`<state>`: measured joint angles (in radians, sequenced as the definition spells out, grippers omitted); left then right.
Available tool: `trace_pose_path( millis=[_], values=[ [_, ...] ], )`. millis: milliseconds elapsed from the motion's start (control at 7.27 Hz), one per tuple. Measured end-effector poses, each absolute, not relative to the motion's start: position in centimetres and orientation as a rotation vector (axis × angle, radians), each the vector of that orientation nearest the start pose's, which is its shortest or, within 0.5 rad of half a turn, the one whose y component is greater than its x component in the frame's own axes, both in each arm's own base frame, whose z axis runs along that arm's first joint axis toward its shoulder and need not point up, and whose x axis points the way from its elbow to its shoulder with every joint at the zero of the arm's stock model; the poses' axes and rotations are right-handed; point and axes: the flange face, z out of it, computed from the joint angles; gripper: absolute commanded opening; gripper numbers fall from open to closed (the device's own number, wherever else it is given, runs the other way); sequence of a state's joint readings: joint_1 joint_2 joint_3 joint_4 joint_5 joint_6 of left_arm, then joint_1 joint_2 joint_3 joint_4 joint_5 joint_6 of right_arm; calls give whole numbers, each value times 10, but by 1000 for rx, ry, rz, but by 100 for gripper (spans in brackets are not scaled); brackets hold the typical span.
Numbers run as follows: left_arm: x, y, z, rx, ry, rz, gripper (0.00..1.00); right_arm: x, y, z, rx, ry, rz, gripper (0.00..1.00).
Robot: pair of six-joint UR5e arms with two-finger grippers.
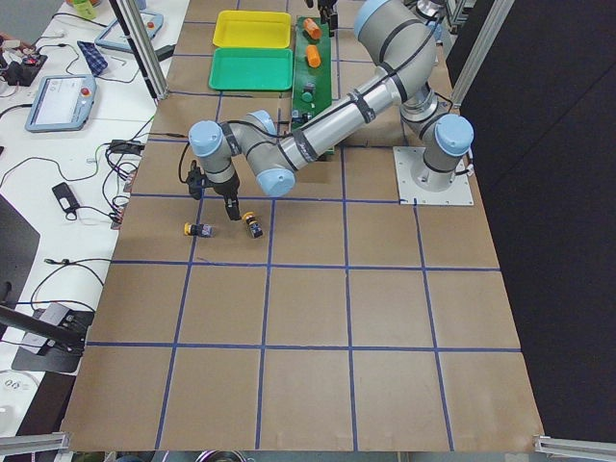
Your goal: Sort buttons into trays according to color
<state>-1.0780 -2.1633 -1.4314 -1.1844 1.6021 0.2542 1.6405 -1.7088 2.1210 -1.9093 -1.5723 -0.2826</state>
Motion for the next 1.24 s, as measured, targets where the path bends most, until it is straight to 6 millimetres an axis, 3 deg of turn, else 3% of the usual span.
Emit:
trace_pose_path(
  millis=[275, 550, 825, 963, 1100, 1238],
  values=[
    [223, -648, 204, -402, 3103, 80, 100, 175, -377, 331, -599, 3072, 85, 100],
    [224, -641, 193, -407, 3090, 51, 100, 190, -372, 334, -701, 3049, 56, 100],
    [224, -636, 186, -398, 3095, 69, 100, 193, -375, 335, -920, 2991, 17, 100],
    [222, -632, 180, -388, 3102, 94, 87, 192, -377, 335, -1074, 2940, 1, 100],
    [221, -627, 174, -379, 3108, 116, 51, 189, -379, 335, -1269, 2862, -15, 100],
    [225, -622, 172, -383, 3113, 138, 21, 183, -383, 334, -1424, 2784, -27, 99]
  ],
)
